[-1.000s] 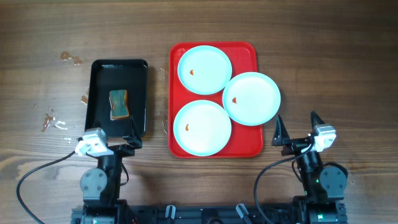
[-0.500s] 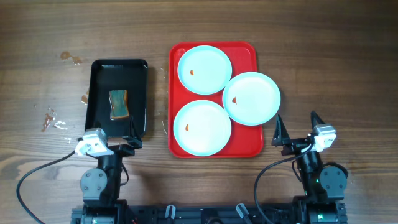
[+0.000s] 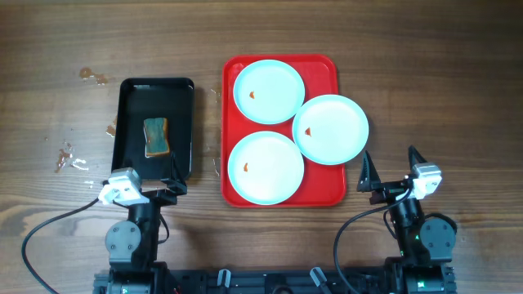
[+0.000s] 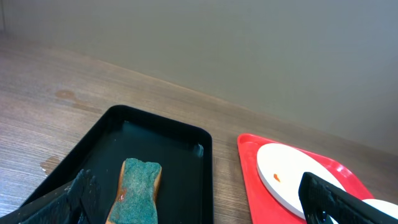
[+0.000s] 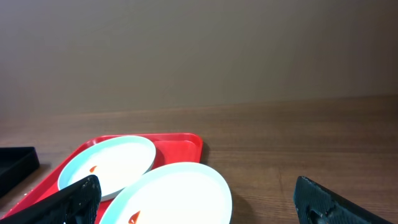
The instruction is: Clean dirty plates on tray and stack at the side
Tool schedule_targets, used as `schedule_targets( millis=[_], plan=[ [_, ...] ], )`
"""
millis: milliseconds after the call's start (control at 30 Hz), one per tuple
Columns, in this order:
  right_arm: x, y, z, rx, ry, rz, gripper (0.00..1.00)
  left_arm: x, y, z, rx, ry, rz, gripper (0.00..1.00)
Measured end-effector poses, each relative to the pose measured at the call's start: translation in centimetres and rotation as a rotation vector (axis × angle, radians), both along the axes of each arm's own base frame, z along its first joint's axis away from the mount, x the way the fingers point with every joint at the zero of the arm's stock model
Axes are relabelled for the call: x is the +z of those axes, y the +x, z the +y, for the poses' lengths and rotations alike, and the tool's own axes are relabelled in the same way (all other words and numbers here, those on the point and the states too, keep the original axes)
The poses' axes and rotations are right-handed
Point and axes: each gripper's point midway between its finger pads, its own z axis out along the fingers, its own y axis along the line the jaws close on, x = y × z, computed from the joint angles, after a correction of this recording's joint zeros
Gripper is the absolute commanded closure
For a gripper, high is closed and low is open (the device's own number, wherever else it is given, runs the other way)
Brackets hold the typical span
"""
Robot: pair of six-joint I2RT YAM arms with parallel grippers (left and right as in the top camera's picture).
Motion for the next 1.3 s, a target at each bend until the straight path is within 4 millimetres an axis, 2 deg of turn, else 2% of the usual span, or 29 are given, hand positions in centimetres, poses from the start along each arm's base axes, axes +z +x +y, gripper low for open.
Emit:
schedule_targets(
  millis=[900, 1133, 1200, 1300],
  plan=[
    [0.0, 0.0, 0.0, 0.0, 0.0, 0.0, 0.0, 0.0, 0.0, 0.0, 0.003, 0.0, 0.0, 0.0],
    [0.0, 0.0, 0.0, 0.0, 0.037, 0.005, 0.0, 0.0, 0.0, -1.8, -0.103, -0.007, -0.001, 0.0],
    [0.2, 0.0, 0.1, 0.006, 0.114, 0.008, 0.0, 0.6, -0.1, -2.8, -0.161, -0.01, -0.027, 0.0],
    [0.8, -0.3, 1.3, 0.078, 0.175, 0.0, 0.0, 2.5, -0.3, -4.0, -0.236, -0.007, -0.104, 0.0]
  ],
)
